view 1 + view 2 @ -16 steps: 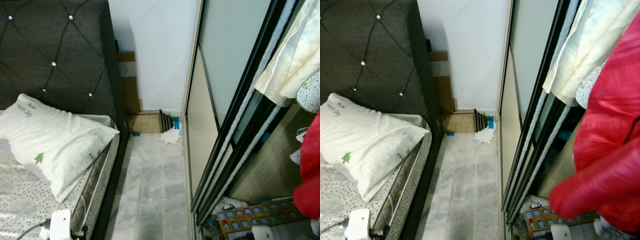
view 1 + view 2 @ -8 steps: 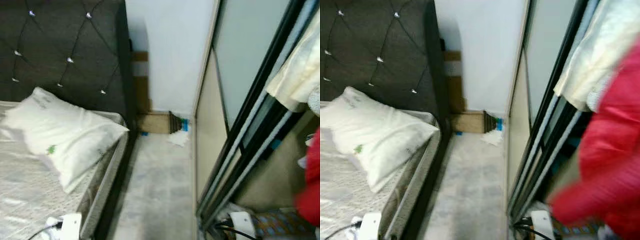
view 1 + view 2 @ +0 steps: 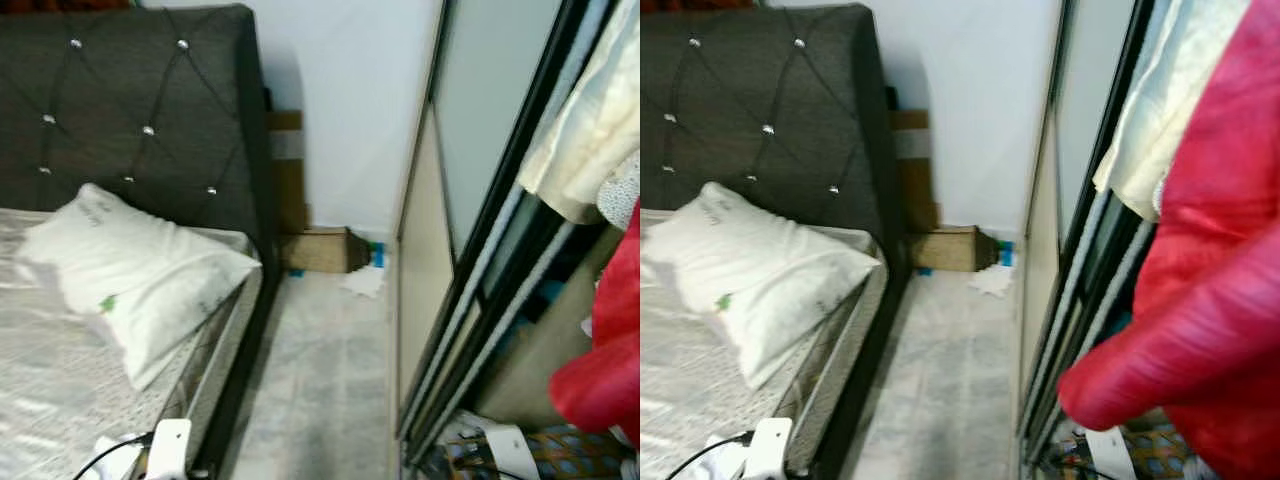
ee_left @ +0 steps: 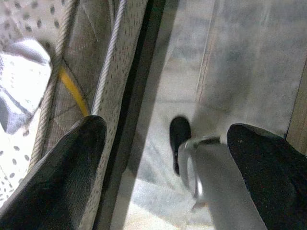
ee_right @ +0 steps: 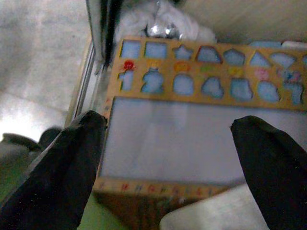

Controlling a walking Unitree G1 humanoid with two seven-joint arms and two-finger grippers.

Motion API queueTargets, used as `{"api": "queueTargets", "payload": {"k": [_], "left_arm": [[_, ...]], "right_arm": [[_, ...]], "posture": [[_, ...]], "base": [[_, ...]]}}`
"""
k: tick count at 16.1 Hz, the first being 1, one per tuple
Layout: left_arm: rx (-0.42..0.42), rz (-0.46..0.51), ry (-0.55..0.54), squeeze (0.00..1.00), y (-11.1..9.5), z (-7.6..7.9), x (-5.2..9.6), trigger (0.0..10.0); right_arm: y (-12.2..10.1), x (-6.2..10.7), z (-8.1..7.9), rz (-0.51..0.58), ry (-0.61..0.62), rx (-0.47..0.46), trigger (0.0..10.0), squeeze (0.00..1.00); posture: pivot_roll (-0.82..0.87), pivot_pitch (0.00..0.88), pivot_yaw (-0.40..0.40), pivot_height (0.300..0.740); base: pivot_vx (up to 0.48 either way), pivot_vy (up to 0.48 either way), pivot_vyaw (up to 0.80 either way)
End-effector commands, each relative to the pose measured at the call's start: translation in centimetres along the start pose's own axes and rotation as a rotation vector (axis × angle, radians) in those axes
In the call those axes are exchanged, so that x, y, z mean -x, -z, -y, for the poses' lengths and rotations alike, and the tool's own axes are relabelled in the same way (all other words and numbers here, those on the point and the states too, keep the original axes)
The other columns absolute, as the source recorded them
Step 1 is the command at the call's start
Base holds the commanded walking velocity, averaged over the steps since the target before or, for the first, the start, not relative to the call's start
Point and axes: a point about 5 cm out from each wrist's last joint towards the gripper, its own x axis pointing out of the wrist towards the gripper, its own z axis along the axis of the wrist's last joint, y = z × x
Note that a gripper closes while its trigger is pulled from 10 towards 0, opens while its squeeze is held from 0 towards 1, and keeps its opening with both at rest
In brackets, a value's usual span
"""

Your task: Clean up the room

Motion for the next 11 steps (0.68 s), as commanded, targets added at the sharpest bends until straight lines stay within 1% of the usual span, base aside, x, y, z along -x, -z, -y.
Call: {"api": "queueTargets", "payload": {"k": [1, 3, 5, 11], "left_arm": [[-0.012, -0.045, -0.014, 0.0, 1.23, -0.65, 0.21, 10.0], [-0.014, -0.043, -0.01, 0.0, 1.15, -0.67, 0.2, 10.0], [-0.013, -0.034, -0.009, 0.0, 1.04, -0.69, 0.2, 10.0], [-0.013, -0.037, -0.007, 0.0, 1.39, -0.74, 0.26, 10.0]], "right_arm": [[-1.51, -0.2, -0.95, 0.046, -0.025, 0.008, 10.0, 0.0], [-1.43, -0.2, -0.96, 0.041, -0.023, 0.013, 10.0, 0.0], [-1.86, -0.26, -1.09, 0.05, -0.023, 0.013, 10.0, 0.0], [-1.88, -0.24, -1.17, 0.059, -0.042, 0.025, 10.0, 0.0]], "posture": [[-0.02, 0.0, -0.017, 0.74], [-0.02, 0.0, -0.017, 0.74], [-0.02, 0.0, -0.017, 0.74], [-0.02, 0.0, -0.015, 0.74]], "base": [[0.0, 0.0, 0.0], [0.0, 0.0, 0.0], [0.0, 0.0, 0.0], [0.0, 0.0, 0.0]]}}
